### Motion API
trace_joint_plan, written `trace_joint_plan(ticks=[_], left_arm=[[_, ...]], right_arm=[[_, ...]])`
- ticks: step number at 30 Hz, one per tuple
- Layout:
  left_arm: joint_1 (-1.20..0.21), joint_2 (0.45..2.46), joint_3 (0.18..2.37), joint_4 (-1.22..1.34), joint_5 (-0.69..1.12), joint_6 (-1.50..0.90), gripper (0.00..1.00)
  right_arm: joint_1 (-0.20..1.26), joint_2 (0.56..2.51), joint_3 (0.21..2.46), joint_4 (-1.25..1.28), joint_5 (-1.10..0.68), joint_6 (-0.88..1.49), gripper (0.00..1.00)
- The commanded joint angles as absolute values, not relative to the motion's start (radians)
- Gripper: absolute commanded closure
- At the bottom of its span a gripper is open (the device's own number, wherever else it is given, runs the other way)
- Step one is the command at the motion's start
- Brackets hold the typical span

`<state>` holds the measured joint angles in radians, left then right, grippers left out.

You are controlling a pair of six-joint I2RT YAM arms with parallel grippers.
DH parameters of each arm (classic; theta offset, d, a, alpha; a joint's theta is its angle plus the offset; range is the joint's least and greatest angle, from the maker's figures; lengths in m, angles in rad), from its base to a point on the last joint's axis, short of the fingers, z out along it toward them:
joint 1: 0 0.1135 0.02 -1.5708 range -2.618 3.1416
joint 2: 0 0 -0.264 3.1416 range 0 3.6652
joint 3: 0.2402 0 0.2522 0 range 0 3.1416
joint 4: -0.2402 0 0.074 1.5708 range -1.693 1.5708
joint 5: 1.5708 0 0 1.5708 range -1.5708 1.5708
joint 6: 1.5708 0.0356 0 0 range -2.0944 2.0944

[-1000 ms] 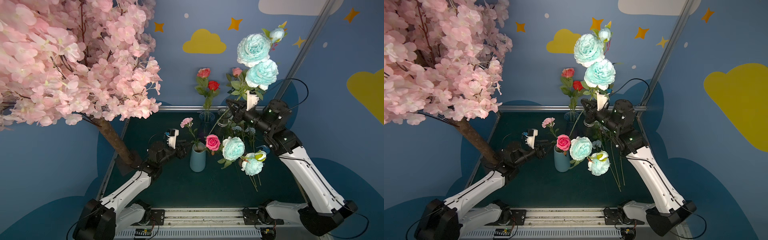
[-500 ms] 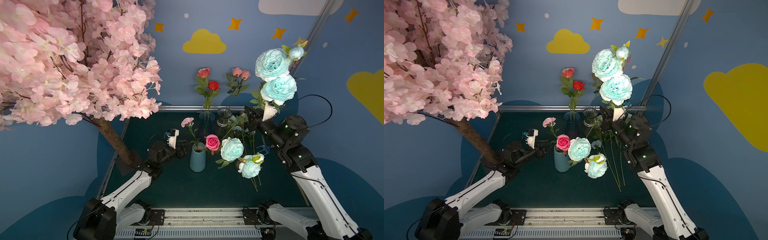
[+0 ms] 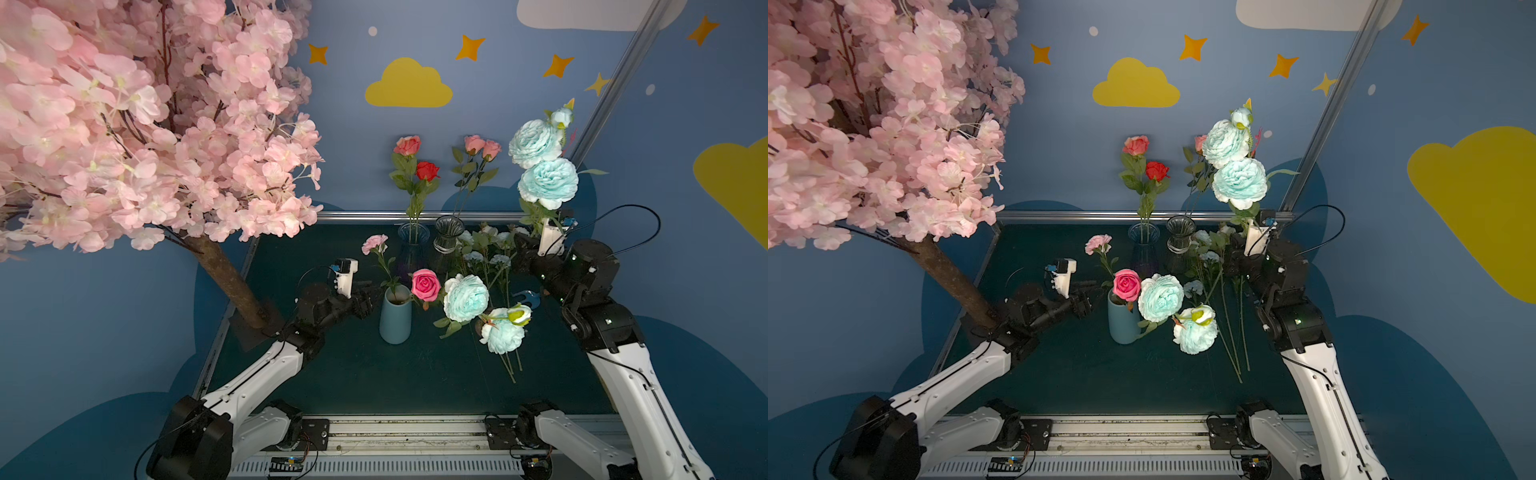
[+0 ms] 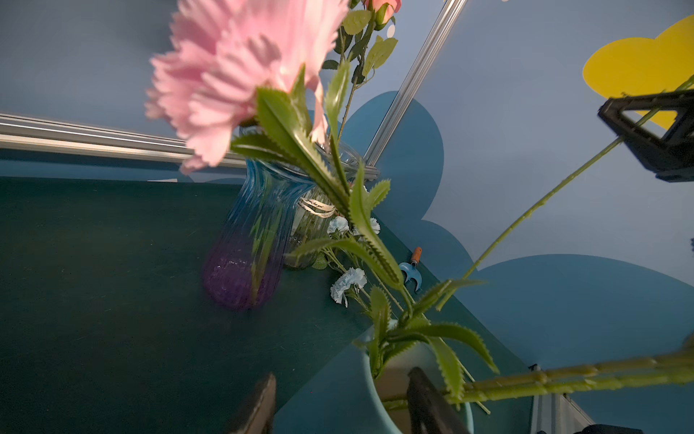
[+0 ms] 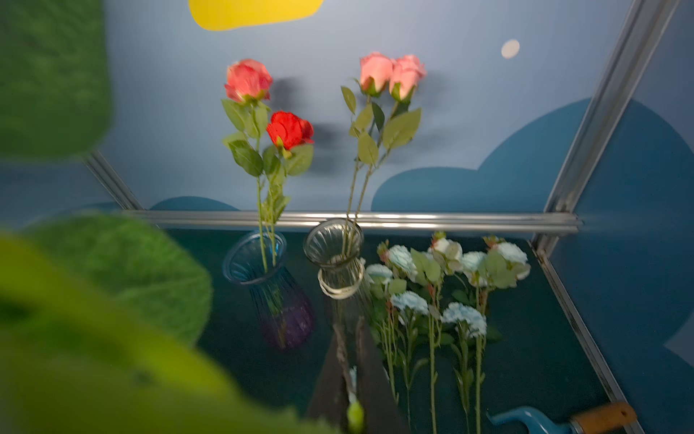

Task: Pick out blue flowers from the vase
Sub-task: Place the flower at the center of the board.

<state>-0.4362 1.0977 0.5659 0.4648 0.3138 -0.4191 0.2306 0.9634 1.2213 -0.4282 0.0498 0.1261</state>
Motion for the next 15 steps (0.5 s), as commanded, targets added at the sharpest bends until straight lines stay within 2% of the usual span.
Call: trace_joint_plan(ticks=[1,5,15], left_arm=[[-0.431,1.095,0.560,0.482,0.306,-0.406,0.43],[-0.433,1.097,0.560,0.483,0.306,-0.408,0.43],[-0.432,1.097,0.561,0.476,0.302,-0.402,0.43]], right_arm=[[0.186,0.989,1.209,-0.575,0.049,0.132,1.00],[0.141,1.038,1.212,-0.652,0.020,0.122,1.00],[0.134,1.250,1.303,-0.824,0.038,0.099,1.00]])
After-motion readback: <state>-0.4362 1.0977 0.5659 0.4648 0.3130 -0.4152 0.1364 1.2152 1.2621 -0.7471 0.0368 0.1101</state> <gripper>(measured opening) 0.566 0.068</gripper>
